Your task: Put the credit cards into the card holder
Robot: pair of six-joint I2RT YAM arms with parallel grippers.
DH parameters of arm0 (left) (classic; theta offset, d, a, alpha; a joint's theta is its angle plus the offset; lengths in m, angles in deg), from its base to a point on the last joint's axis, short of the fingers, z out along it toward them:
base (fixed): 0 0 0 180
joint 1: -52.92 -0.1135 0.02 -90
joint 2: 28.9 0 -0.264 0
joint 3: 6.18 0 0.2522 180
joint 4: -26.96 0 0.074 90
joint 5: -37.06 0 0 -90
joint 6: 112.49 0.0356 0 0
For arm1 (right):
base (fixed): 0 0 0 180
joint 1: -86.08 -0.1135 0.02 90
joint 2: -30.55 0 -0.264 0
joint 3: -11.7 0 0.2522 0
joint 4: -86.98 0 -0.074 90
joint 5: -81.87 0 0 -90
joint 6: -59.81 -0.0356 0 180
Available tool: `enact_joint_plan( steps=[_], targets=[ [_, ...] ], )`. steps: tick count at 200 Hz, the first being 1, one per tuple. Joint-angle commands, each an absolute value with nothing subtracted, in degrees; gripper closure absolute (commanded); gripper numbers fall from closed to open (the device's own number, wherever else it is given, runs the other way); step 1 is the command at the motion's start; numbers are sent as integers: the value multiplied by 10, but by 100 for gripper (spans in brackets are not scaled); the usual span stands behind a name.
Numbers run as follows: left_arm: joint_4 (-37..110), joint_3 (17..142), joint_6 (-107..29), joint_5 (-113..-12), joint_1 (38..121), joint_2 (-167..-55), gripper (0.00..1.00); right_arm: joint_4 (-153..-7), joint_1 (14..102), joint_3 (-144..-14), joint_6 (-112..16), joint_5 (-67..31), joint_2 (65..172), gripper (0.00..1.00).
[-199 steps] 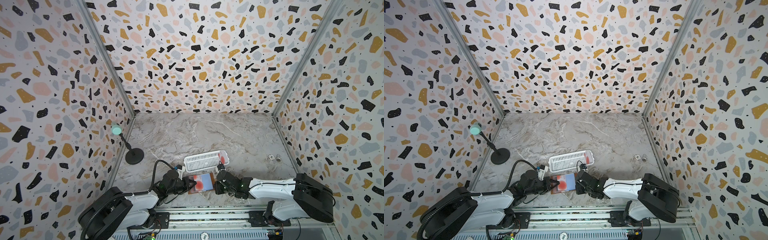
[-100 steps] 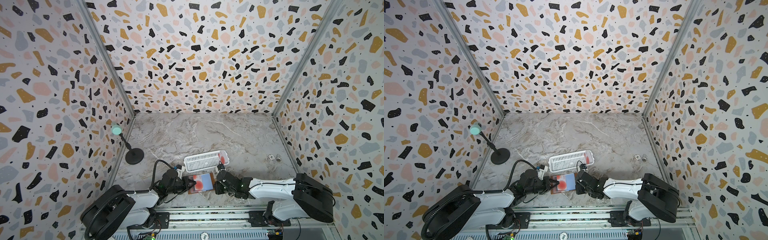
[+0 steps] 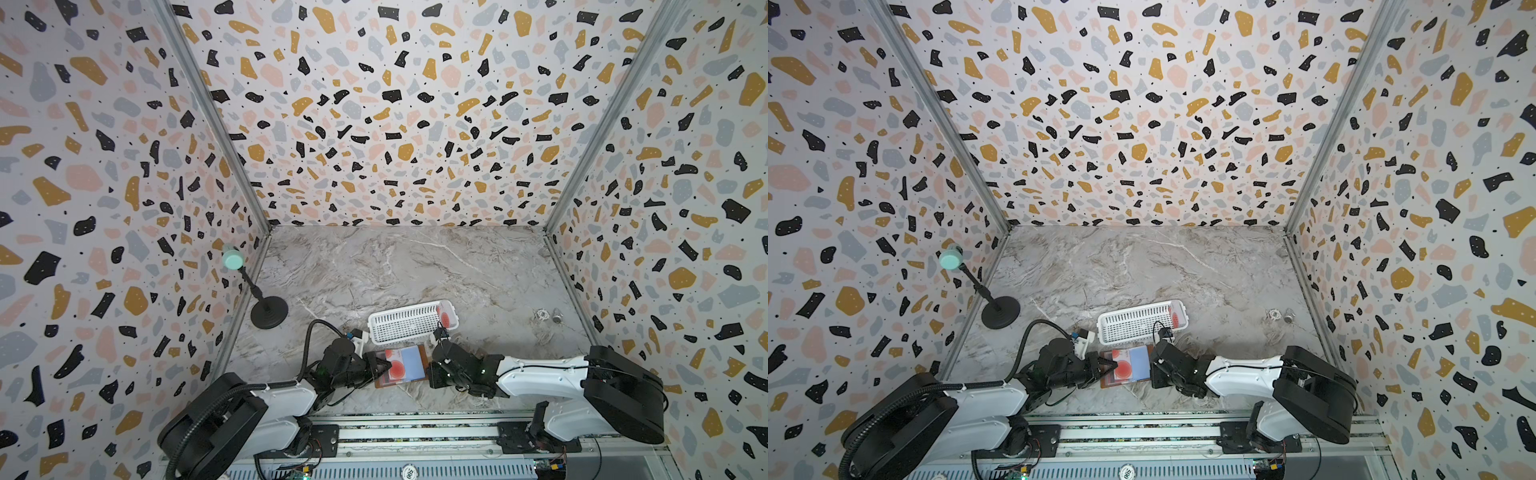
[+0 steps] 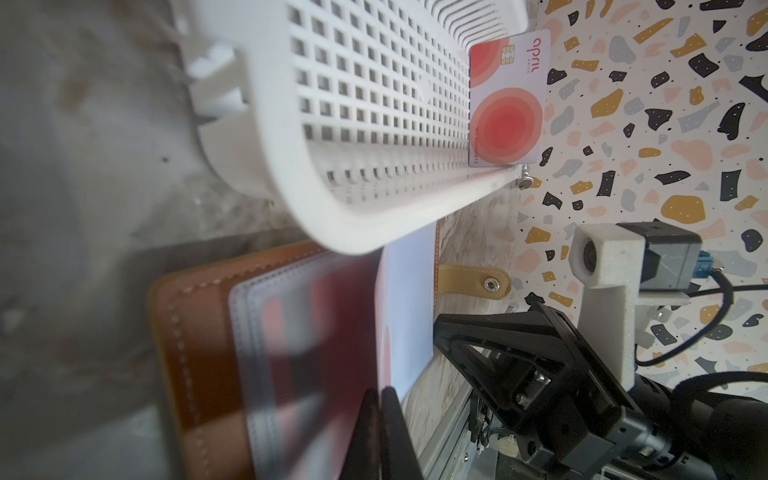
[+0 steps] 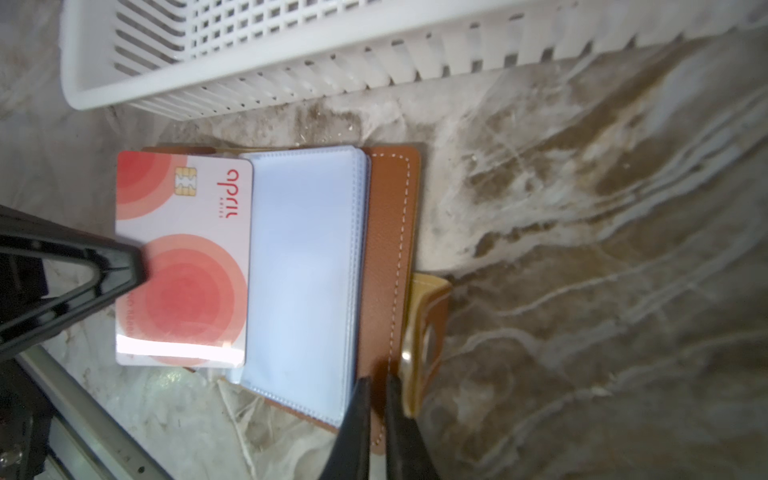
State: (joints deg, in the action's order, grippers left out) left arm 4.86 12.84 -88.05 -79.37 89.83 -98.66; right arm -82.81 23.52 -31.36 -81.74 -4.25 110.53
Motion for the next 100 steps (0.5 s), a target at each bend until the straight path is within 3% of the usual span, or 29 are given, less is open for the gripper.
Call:
enact_joint_plan(
  steps=[1, 100],
  targets=[
    [45, 132, -870, -812, 896, -996, 98, -805, 232, -317, -823, -40, 1122, 89],
    [6, 143, -874, -810, 896, -1029, 97, -804, 232, -315, -824, -39, 1124, 89]
  ],
)
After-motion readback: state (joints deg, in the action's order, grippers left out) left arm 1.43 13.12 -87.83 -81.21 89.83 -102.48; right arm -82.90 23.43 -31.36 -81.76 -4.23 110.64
